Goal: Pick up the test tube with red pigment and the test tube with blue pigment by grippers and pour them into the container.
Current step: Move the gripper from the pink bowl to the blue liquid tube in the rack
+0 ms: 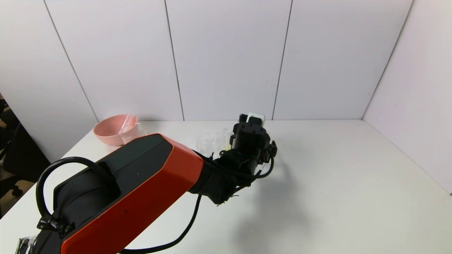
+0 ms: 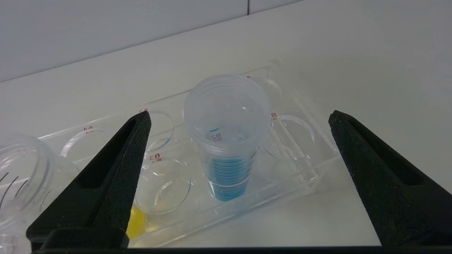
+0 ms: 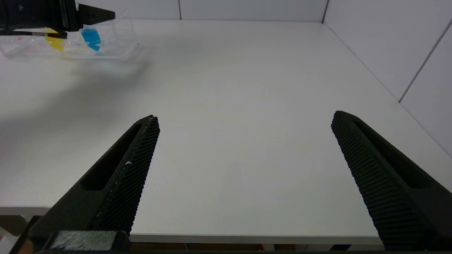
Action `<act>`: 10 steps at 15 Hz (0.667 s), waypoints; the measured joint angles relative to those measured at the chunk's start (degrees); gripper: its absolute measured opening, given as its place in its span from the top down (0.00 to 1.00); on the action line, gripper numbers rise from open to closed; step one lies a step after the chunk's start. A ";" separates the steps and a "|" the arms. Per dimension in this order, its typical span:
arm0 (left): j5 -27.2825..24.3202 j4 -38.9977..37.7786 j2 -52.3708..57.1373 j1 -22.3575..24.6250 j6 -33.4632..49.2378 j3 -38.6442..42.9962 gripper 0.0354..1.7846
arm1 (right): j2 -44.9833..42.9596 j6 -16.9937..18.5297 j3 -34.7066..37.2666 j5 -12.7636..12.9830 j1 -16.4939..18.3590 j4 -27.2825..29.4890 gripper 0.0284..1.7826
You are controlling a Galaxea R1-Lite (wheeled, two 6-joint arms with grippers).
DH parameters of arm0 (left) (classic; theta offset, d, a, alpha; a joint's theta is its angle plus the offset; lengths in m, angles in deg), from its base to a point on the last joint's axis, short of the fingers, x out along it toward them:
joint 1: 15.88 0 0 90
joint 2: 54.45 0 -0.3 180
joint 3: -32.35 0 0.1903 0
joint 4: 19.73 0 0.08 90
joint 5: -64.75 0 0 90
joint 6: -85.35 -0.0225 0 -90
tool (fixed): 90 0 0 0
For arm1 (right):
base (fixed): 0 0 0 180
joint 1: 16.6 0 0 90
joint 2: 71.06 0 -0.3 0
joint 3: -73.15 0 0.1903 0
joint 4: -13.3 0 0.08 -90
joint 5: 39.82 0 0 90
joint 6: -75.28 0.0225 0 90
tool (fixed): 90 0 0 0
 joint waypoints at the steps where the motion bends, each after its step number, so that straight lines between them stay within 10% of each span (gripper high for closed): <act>1: 0.02 0.46 -0.02 0.02 -0.02 -0.20 0.01 | 0.00 0.00 0.00 0.00 0.00 0.02 0.00; 10: 0.02 0.67 0.07 0.10 0.01 -0.37 0.01 | 0.00 0.00 0.00 -0.02 0.00 0.02 0.00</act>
